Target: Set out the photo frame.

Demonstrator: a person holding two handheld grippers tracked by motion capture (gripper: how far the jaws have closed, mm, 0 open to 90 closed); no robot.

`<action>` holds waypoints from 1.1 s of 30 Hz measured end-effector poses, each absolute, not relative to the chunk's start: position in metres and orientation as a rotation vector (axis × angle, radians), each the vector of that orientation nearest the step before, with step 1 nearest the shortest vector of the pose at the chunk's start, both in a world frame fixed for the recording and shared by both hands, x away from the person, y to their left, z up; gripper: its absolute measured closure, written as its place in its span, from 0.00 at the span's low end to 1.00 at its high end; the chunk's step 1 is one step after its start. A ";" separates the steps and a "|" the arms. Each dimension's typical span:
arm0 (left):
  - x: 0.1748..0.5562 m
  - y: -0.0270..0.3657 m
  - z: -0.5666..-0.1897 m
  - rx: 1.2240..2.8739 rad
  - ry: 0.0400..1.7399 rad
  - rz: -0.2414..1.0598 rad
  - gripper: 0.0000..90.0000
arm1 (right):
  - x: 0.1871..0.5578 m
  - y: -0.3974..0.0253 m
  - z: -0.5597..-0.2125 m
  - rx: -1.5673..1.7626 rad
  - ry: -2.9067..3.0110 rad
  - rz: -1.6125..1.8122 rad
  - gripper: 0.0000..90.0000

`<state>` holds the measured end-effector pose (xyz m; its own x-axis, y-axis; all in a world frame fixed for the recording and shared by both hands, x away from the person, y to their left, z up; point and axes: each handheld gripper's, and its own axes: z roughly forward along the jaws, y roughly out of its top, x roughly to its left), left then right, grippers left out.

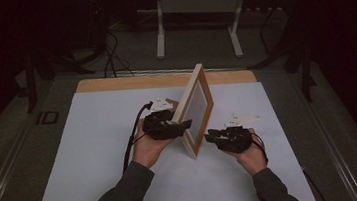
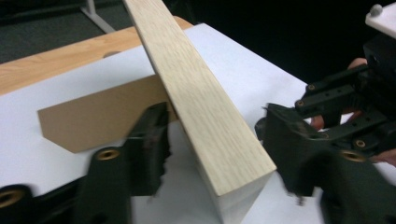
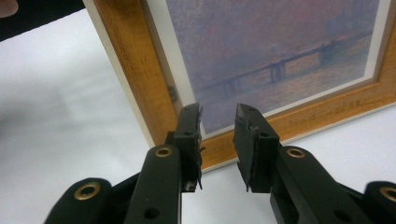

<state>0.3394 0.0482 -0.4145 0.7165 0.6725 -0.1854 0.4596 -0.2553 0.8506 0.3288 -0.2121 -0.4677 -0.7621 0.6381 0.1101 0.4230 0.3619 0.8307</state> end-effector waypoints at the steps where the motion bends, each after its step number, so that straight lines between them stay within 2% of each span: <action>1: 0.339 0.048 -0.415 1.905 0.879 0.263 0.53 | 0.329 -0.213 -0.468 0.952 2.392 1.356 0.79; 7: 0.340 0.049 -0.418 1.899 0.893 0.262 0.63 | 0.330 -0.216 -0.467 0.952 2.383 1.353 0.79; 16: 0.340 0.052 -0.417 1.895 0.915 0.271 0.65 | 0.331 -0.220 -0.464 0.956 2.369 1.353 0.79; 24: 0.348 0.064 -0.418 1.864 0.983 0.294 0.74 | 0.331 -0.223 -0.463 0.963 2.365 1.354 0.79; 33: 0.351 0.068 -0.420 1.839 0.992 0.301 0.75 | 0.332 -0.227 -0.463 0.979 2.350 1.355 0.79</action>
